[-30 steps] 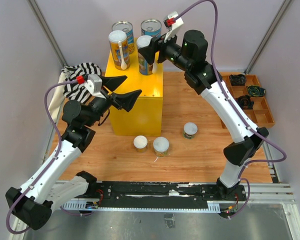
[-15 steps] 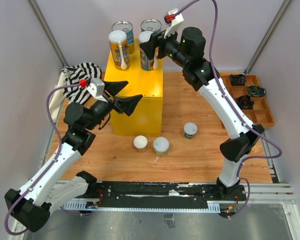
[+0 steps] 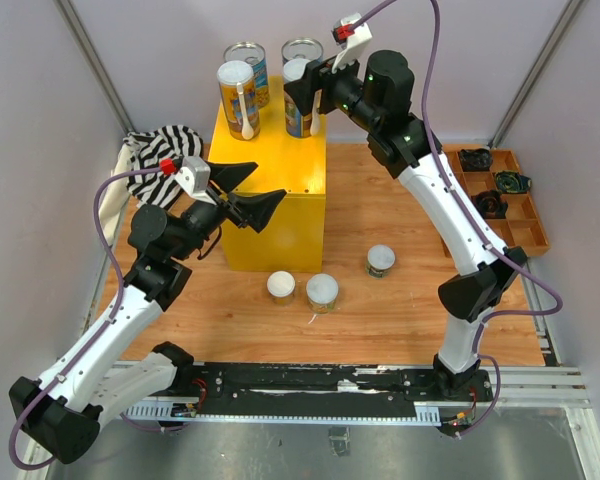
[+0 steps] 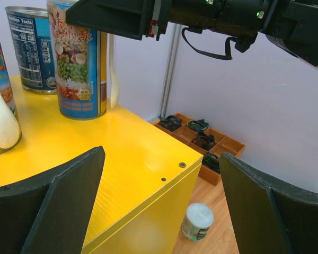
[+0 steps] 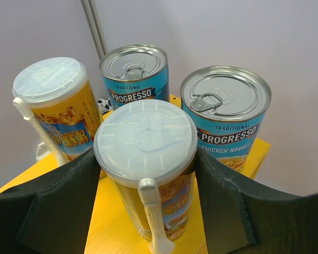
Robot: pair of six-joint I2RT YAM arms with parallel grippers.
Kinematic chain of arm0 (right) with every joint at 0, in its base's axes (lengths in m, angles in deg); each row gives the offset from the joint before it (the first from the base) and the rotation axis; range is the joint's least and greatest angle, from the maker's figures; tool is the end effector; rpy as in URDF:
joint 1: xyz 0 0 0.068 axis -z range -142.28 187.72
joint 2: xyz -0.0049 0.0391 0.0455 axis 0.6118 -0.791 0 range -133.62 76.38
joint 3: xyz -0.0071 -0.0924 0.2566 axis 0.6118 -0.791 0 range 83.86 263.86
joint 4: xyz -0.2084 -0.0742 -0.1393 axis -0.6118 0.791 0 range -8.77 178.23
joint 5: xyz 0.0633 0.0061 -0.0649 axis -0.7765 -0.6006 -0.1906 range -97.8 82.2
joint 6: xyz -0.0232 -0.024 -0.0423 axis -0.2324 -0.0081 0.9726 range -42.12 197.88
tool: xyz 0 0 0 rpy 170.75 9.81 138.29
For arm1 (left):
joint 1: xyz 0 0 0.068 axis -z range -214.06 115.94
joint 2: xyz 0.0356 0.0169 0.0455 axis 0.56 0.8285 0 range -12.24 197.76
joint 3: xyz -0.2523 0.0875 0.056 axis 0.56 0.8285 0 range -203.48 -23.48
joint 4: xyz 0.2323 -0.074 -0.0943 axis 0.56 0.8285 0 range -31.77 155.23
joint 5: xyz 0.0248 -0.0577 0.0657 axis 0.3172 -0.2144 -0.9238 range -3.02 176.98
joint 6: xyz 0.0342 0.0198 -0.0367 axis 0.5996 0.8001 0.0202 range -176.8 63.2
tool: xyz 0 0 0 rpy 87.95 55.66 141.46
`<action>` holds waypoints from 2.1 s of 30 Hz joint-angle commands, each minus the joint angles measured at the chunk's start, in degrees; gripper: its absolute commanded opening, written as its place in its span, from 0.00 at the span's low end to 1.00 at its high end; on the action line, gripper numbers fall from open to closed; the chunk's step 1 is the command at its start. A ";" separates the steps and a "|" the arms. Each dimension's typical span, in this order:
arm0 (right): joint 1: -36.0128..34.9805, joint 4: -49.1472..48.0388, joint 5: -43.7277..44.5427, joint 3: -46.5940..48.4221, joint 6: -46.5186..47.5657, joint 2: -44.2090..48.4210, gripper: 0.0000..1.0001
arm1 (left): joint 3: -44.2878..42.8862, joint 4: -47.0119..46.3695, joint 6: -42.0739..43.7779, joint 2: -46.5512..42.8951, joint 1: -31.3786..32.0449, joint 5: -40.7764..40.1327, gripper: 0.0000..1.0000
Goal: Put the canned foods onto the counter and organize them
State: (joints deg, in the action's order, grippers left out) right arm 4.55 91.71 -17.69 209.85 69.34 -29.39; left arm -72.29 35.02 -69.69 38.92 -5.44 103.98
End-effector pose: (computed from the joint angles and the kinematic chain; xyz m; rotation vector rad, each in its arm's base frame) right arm 0.3384 0.2286 0.5269 -0.4499 1.3704 0.7220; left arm 0.1729 -0.1062 0.4075 0.4343 1.1866 -0.8075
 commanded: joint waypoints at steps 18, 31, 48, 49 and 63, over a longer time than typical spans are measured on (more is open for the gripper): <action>1.01 5.36 -1.00 1.50 -0.60 -3.27 0.13 | 0.53 -0.75 0.18 0.08 0.47 0.08 0.94; 1.00 3.77 -0.17 -2.10 -0.86 -1.03 0.67 | 0.58 -1.08 -0.23 0.38 0.56 0.09 0.94; 0.97 3.74 -0.33 -2.47 -1.13 0.79 0.84 | 0.01 0.15 -0.12 0.19 0.78 -0.07 0.94; 0.94 3.82 -0.34 -2.69 -1.13 1.09 0.84 | -0.09 0.29 -0.08 0.22 0.74 -0.04 0.94; 0.84 3.11 -0.02 -9.93 -0.48 7.01 0.90 | -1.10 1.99 -0.39 0.29 1.00 0.58 0.94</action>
State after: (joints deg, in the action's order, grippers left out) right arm 4.88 96.08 -18.22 201.72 68.69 -26.47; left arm -72.21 36.51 -70.00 39.35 -5.07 104.04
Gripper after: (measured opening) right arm 0.891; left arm 0.938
